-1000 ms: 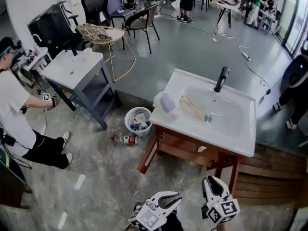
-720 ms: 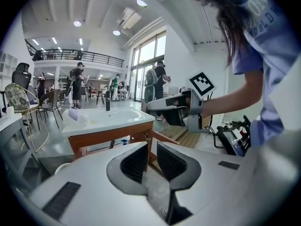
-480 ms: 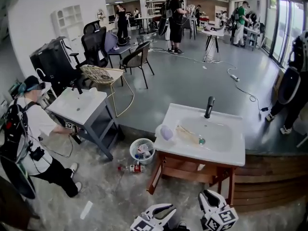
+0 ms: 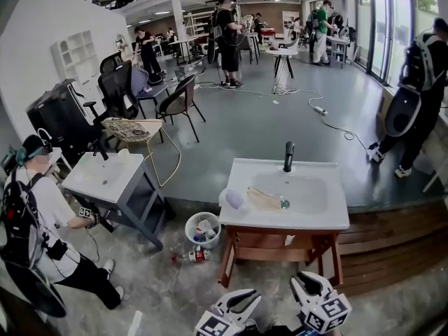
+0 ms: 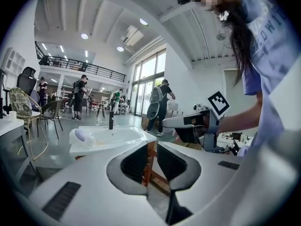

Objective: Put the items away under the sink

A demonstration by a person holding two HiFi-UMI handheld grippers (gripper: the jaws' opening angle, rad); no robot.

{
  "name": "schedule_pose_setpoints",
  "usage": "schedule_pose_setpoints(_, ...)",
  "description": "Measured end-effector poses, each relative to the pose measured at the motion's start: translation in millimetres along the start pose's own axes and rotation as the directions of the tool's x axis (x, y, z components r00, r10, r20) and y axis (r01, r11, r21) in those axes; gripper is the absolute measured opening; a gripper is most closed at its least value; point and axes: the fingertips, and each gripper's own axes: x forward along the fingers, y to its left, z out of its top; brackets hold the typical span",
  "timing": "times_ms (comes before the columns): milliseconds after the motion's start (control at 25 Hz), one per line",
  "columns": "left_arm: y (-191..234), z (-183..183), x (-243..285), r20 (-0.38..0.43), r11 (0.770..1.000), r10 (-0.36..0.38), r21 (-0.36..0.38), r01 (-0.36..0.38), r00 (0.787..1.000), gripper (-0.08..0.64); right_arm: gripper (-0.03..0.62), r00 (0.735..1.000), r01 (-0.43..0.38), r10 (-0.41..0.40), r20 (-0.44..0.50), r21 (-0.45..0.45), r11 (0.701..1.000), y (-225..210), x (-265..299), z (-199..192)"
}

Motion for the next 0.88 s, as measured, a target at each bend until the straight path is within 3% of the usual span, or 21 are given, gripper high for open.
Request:
schedule_pose_setpoints(480,-7.1,25.7,-10.1,0.056,0.999,-0.036,0.002,0.036,0.998,0.067,0.091,1.0,0.026,-0.025,0.014,-0.059,0.998,21.6,-15.1,8.0)
schedule_pose_setpoints(880,-33.8,55.5,-3.7,0.128,1.0,0.029,-0.016,-0.027,0.991,0.067,0.087,1.0,-0.021,0.023,0.021,-0.126,0.992,20.3,-46.6,17.3)
